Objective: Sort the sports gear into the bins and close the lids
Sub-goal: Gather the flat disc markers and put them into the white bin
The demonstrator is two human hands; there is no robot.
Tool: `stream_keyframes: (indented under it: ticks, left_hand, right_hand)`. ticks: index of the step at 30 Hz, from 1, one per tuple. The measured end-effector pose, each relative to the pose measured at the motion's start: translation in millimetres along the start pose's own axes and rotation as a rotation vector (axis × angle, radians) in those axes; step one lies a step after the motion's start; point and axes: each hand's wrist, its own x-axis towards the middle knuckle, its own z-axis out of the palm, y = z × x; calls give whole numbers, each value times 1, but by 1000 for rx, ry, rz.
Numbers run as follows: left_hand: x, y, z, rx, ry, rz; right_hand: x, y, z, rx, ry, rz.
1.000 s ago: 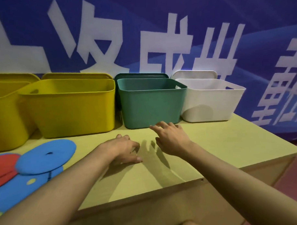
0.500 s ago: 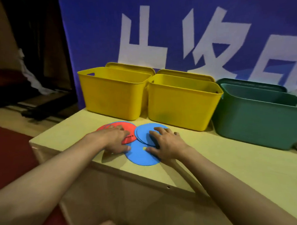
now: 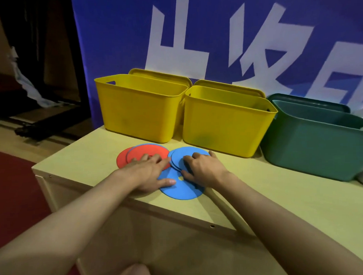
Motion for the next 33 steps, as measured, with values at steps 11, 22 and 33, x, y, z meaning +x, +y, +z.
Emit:
stream_keyframes:
  ticks: [11,22,33]
  left_hand:
    - [0,8,9,-29,-52,-14]
    - [17,50,-18,-25,8,124]
    - [81,240,-44,4,-27,402]
  right_hand:
    - [22,0,-13,-156,-81,141]
    - [-84,76,-12,-152,99,127]
    - [-261,240,-27,-270,161,378]
